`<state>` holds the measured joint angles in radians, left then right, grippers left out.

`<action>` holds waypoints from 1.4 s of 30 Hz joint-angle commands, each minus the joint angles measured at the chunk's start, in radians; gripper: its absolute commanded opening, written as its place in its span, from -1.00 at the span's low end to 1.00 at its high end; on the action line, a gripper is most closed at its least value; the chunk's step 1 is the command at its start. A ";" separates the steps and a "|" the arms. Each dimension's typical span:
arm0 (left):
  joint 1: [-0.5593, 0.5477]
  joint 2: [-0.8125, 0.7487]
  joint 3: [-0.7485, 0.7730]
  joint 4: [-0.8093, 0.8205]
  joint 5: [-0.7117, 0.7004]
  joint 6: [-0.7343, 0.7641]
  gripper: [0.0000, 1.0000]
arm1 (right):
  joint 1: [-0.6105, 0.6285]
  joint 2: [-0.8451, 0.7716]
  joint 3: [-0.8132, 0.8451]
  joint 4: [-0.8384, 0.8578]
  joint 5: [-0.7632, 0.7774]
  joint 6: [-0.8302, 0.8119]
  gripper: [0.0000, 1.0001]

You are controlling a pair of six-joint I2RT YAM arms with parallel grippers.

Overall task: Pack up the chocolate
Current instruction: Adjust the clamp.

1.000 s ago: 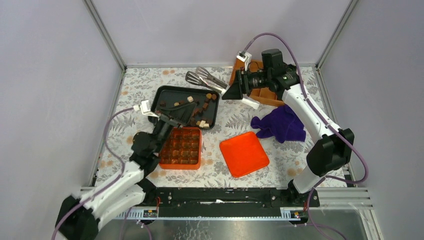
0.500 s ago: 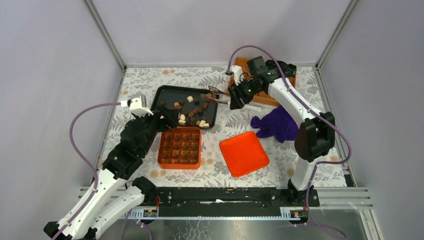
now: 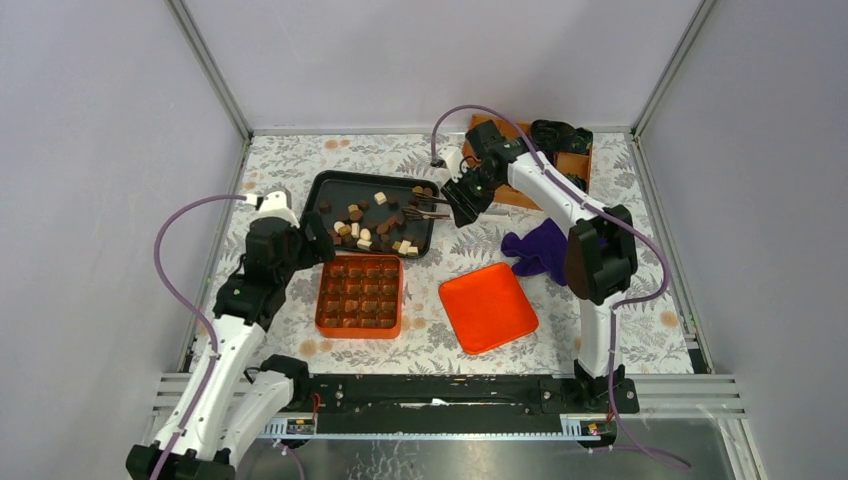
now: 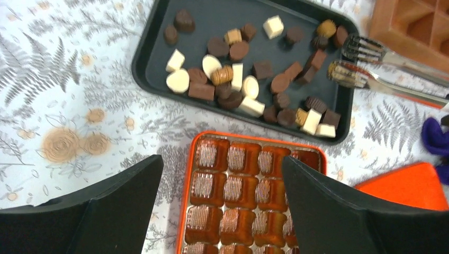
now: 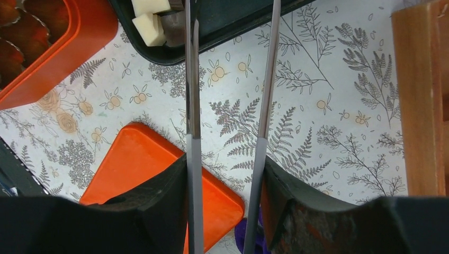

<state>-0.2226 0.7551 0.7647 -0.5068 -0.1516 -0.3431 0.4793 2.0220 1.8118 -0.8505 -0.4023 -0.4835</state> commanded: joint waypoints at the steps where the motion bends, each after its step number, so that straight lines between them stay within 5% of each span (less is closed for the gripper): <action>1: 0.040 -0.002 -0.068 0.085 0.197 -0.004 0.81 | 0.010 0.012 0.065 -0.035 0.009 -0.026 0.04; 3: 0.042 -0.009 -0.140 0.208 0.353 -0.108 0.83 | 0.010 0.003 0.077 -0.047 -0.043 -0.011 0.04; 6: 0.043 -0.026 -0.365 0.688 0.597 -0.412 0.86 | 0.007 -0.033 0.084 -0.052 -0.157 0.042 0.04; 8: 0.041 -0.024 -0.537 1.120 0.614 -0.656 0.86 | 0.002 -0.070 0.090 -0.047 -0.244 0.090 0.04; 10: 0.040 -0.021 -0.605 1.346 0.584 -0.747 0.88 | -0.008 -0.110 0.097 -0.038 -0.328 0.141 0.04; 14: 0.002 -0.008 -0.534 1.394 0.572 -0.684 0.97 | -0.048 -0.181 0.107 0.014 -0.510 0.272 0.04; 20: -0.155 0.206 -0.488 1.765 0.501 -0.680 0.97 | -0.120 -0.287 0.026 0.307 -0.794 0.642 0.04; 26: -0.280 0.462 -0.353 2.050 0.400 -0.681 0.97 | -0.149 -0.400 -0.206 1.012 -0.950 1.242 0.04; 30: -0.328 0.580 -0.224 2.100 0.376 -0.673 0.97 | -0.150 -0.421 -0.329 1.460 -0.962 1.652 0.04; 42: -0.368 0.713 -0.049 2.113 0.235 -0.717 0.98 | -0.150 -0.435 -0.367 1.537 -0.957 1.714 0.03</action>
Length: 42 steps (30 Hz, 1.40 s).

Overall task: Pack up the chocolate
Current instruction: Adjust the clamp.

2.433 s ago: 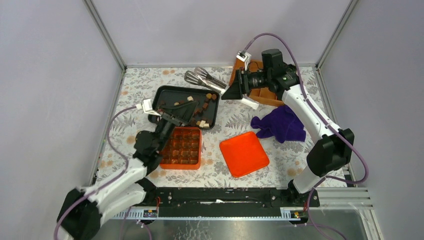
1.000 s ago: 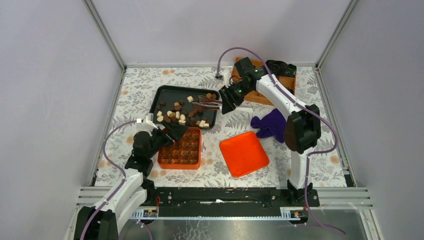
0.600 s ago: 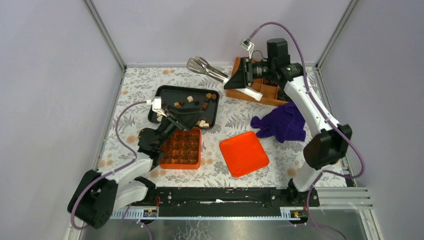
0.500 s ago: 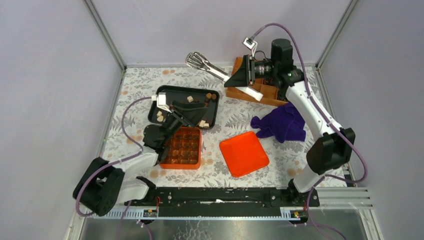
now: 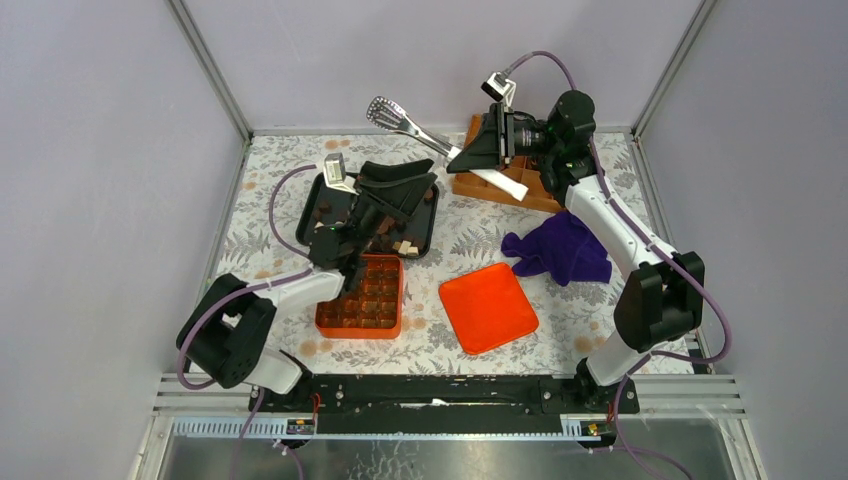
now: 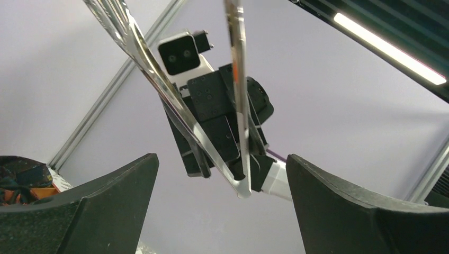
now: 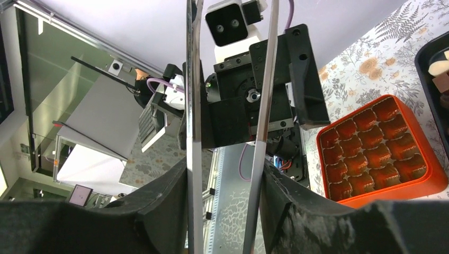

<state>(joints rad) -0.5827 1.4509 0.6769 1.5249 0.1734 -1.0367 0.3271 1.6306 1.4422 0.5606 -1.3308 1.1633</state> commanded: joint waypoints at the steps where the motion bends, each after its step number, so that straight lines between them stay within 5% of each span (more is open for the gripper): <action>1: -0.010 0.019 0.046 0.081 -0.098 -0.026 0.97 | 0.002 -0.042 -0.001 0.130 -0.029 0.068 0.03; 12: -0.021 0.065 0.112 0.074 -0.194 -0.093 0.94 | 0.015 -0.045 -0.025 0.095 -0.033 0.022 0.02; 27: -0.037 0.071 0.143 -0.054 -0.249 -0.114 0.28 | 0.025 -0.057 0.028 -0.271 -0.007 -0.295 0.02; 42: -0.048 0.075 0.135 -0.068 -0.262 -0.121 -0.37 | 0.026 -0.070 0.016 -0.299 0.004 -0.309 -0.25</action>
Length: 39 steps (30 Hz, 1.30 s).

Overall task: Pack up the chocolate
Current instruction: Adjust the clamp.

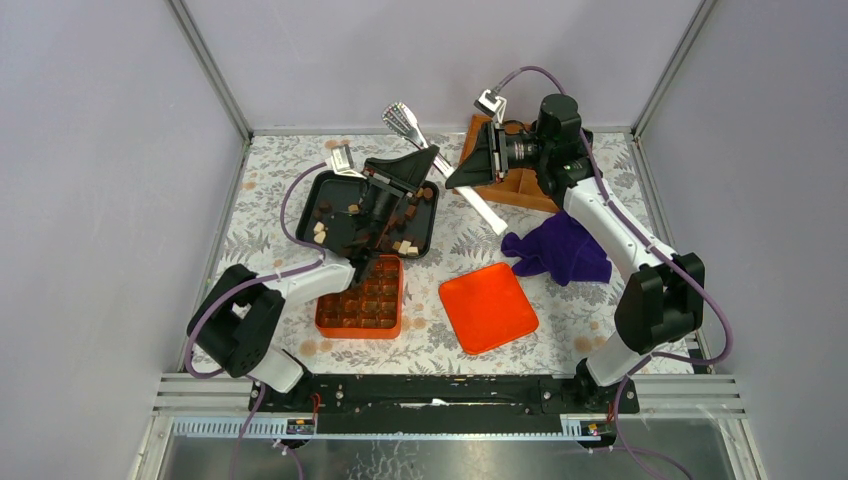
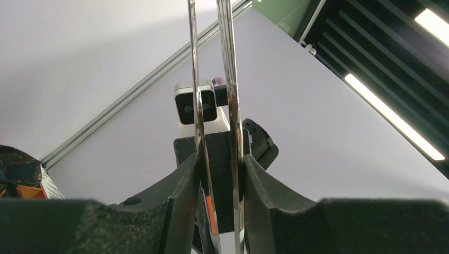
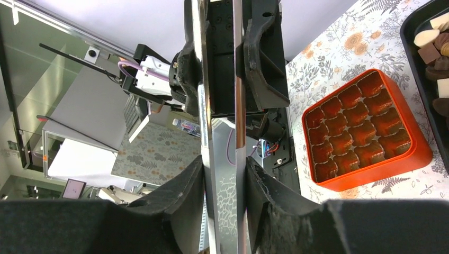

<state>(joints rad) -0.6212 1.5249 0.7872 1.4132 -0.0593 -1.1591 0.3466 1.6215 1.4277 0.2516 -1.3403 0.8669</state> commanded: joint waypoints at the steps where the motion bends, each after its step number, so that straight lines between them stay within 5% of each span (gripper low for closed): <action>1: -0.010 0.001 0.025 0.044 -0.030 0.001 -0.38 | 0.008 -0.063 0.029 0.010 0.016 -0.011 -0.27; 15: -0.026 0.011 0.012 0.063 -0.070 -0.013 -0.55 | 0.010 -0.066 0.023 0.017 0.020 0.000 -0.47; 27: -0.034 0.038 0.019 0.097 -0.055 -0.030 0.17 | 0.011 -0.064 -0.005 0.113 0.009 0.084 -0.43; 39: -0.048 0.018 -0.004 0.083 -0.102 0.018 -0.33 | 0.011 -0.068 0.004 -0.002 0.035 0.001 -0.37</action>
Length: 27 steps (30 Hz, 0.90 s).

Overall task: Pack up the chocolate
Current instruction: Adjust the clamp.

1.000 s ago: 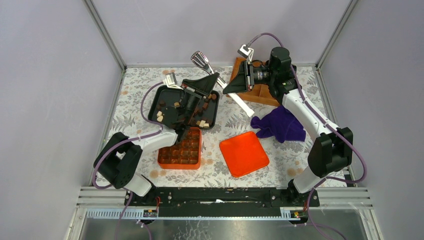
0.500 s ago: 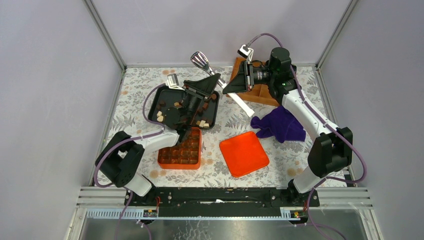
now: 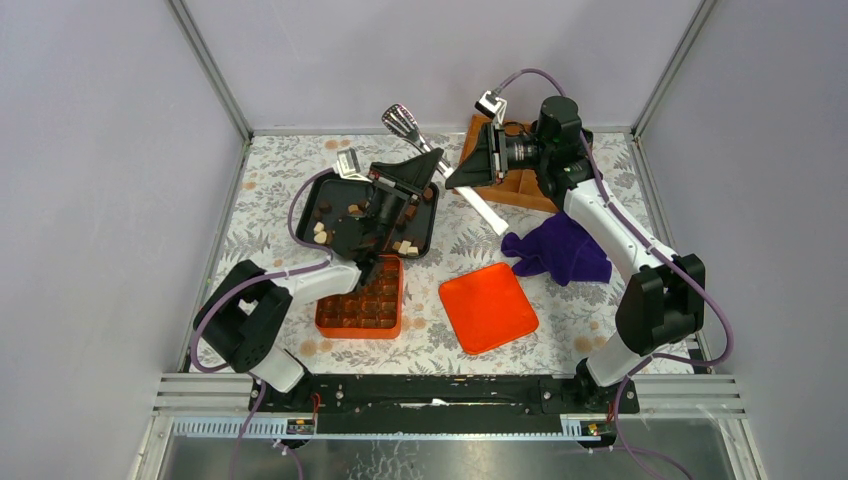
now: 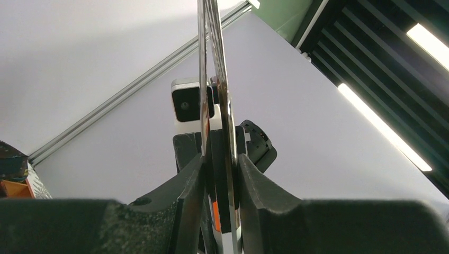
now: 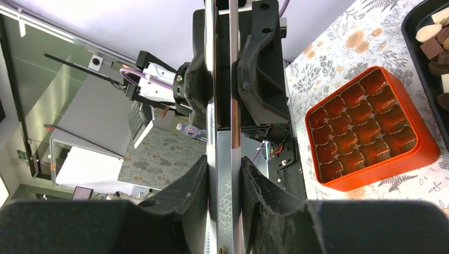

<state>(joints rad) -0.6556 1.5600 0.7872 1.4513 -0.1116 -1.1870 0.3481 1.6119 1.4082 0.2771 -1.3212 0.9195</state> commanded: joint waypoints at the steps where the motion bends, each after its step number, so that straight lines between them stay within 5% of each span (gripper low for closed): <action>1: -0.015 -0.019 -0.005 0.044 -0.058 0.050 -0.35 | 0.011 -0.058 0.026 -0.047 0.022 -0.066 -0.36; 19: -0.043 -0.034 -0.041 0.034 -0.148 0.082 -0.38 | 0.041 -0.058 0.055 -0.155 0.054 -0.150 -0.09; 27: -0.052 -0.044 -0.060 0.058 -0.188 0.093 -0.37 | 0.041 -0.065 0.035 -0.077 0.070 -0.057 -0.26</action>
<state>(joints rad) -0.7002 1.5429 0.7399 1.4433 -0.2363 -1.1301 0.3786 1.6093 1.4109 0.1120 -1.2541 0.7910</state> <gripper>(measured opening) 0.313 0.399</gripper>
